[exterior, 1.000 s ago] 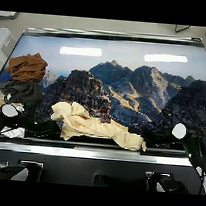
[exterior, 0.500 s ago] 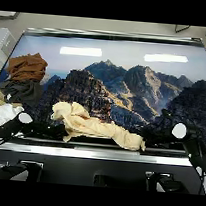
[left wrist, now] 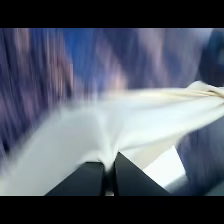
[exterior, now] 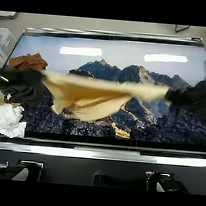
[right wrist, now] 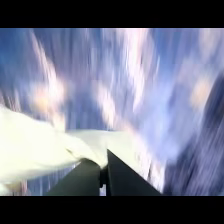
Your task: Fold the clothes and pants, and hang the long-sleeved shirts on hangers.
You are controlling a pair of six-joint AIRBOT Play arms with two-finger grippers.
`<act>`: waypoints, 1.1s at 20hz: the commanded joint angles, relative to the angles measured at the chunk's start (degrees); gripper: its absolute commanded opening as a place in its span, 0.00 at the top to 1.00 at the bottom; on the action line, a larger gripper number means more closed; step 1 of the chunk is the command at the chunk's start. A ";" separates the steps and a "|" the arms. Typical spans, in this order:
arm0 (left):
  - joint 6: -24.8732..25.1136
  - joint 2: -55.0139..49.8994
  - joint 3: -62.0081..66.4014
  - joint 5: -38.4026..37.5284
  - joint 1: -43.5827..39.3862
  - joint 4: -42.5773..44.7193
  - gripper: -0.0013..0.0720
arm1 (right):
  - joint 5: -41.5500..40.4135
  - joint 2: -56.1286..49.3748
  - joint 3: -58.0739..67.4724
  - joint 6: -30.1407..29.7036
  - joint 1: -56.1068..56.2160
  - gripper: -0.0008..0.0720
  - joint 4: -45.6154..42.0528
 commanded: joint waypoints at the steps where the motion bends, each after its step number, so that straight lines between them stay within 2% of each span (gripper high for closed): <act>1: -1.40 4.26 29.64 6.60 5.75 0.00 0.96 | -3.45 1.31 24.50 0.66 0.00 0.94 -12.31; 3: -5.35 5.27 38.07 6.82 5.79 -0.04 0.96 | -0.92 2.60 31.89 0.74 0.00 0.94 -11.63; 5: -9.20 7.04 39.01 6.47 5.44 -0.02 0.96 | 2.38 5.09 34.14 0.92 0.00 0.94 -11.26; 10: -9.27 7.91 39.04 6.12 5.44 0.00 0.96 | 3.56 10.27 34.14 0.90 0.00 0.94 -11.34; 12: -9.25 6.99 38.99 3.61 5.44 1.42 0.96 | 6.45 10.64 34.12 0.92 0.00 0.94 -11.26; 14: -9.25 5.29 36.68 -2.03 5.44 3.17 0.96 | 15.87 8.85 34.05 0.90 0.00 0.94 -11.30; 15: -9.22 4.44 33.79 -4.42 5.42 3.28 0.96 | 24.04 6.62 33.97 0.81 0.00 0.94 -11.28; 17: -8.09 2.69 23.37 -6.23 5.27 3.28 0.96 | 33.27 0.92 30.32 0.81 0.00 0.94 -10.97; 18: -6.36 1.75 17.03 -5.31 4.85 3.50 0.96 | 32.98 -1.99 27.08 0.74 0.00 0.94 -10.73; 19: -5.11 0.59 9.99 -3.08 4.28 3.74 0.96 | 29.40 -5.27 23.06 -0.24 0.00 0.94 -10.73; 22: -5.01 -4.96 -10.49 8.24 2.49 3.65 0.96 | 9.44 -16.41 12.09 1.40 0.00 0.94 -9.73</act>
